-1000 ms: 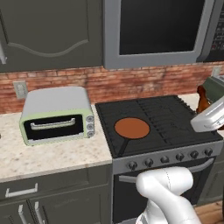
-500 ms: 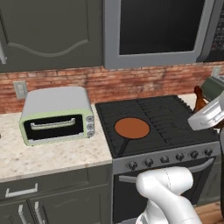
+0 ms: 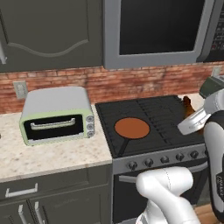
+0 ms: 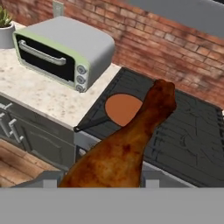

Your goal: Retrieve the chicken drumstick from the fridge and place it on the saucepan with marinade on the stove.

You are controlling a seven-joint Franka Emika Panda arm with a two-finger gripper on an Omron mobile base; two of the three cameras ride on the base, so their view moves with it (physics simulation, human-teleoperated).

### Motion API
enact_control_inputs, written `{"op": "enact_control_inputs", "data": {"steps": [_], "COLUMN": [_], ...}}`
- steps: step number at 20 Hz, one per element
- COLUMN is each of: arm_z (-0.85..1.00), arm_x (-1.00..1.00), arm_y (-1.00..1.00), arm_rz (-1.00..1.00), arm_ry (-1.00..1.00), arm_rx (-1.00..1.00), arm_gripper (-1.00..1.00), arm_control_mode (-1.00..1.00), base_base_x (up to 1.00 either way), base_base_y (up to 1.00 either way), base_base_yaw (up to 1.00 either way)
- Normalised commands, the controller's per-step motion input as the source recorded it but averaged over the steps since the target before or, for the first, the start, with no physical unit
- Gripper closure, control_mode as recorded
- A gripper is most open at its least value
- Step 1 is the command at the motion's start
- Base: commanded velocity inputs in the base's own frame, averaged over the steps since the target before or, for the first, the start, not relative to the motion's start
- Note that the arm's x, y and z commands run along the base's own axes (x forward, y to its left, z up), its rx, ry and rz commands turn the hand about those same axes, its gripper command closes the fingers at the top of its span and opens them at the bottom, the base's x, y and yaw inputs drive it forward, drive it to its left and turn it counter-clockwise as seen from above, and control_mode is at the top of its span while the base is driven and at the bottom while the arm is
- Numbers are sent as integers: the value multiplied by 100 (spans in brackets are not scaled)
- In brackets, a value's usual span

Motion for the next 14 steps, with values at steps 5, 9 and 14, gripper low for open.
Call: {"op": "enact_control_inputs", "data": {"steps": [5, 9, 14], "arm_z": [-47, -11, 0], "arm_x": [27, 70, 81], "arm_y": [29, 44, 27], "arm_rz": [0, -8, -11], "arm_ry": [-7, -2, 3], "arm_rx": [0, 0, 0], "arm_gripper": [100, 100, 100], "arm_control_mode": [-100, -100, -100], "base_base_x": [0, 0, 0], "base_base_y": [0, 0, 0], "base_base_yaw": [0, 0, 0]}}
